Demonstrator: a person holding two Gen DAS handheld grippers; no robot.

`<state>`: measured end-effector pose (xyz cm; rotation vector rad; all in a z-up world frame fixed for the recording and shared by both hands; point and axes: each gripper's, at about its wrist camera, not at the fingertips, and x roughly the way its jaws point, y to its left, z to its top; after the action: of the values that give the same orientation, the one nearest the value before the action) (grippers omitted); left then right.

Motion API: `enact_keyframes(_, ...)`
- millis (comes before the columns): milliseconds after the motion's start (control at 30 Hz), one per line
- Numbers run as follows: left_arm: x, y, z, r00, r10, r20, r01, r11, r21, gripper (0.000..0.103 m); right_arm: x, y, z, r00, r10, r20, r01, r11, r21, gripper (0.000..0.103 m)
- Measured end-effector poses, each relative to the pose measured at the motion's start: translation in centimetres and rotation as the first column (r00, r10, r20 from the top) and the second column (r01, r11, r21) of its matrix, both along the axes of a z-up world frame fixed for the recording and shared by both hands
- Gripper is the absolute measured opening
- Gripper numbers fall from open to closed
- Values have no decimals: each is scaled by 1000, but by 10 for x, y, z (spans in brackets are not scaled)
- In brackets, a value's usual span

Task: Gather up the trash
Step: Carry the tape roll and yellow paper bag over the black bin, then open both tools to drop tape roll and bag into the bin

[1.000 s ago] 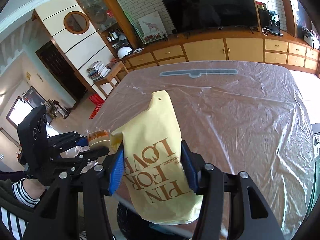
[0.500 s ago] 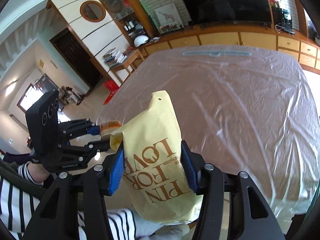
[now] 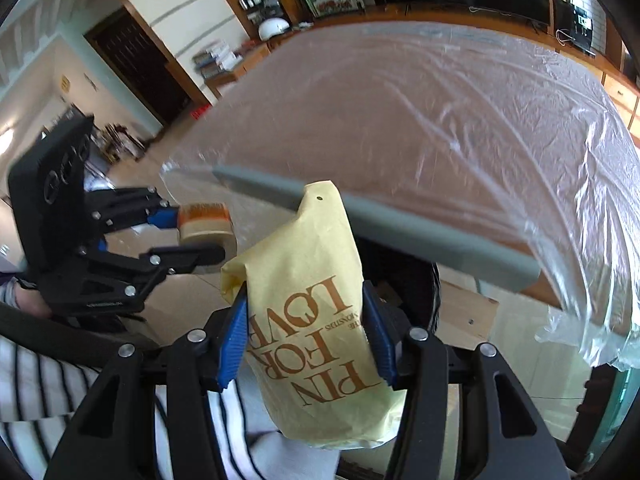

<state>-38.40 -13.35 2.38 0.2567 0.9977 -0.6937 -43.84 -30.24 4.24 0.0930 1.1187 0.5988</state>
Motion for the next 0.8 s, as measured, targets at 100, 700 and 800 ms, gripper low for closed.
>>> enact_keyframes(100,-1,-2,-14,1000,-1,-18,1,1000,21,37,-2,6,-13,1000,-7,-10,7,1000,-29,51)
enact_keyframes(700,8,-14,-72,998,-17,-59,25,990,136,38,16,38,-61,995,-92,-23,89,987,-132,52)
enact_keyframes(800,7,-16,-74,998,-29,-62,37,989,142,38,17,39,-66,995,-101,-26,96,985,-145,52)
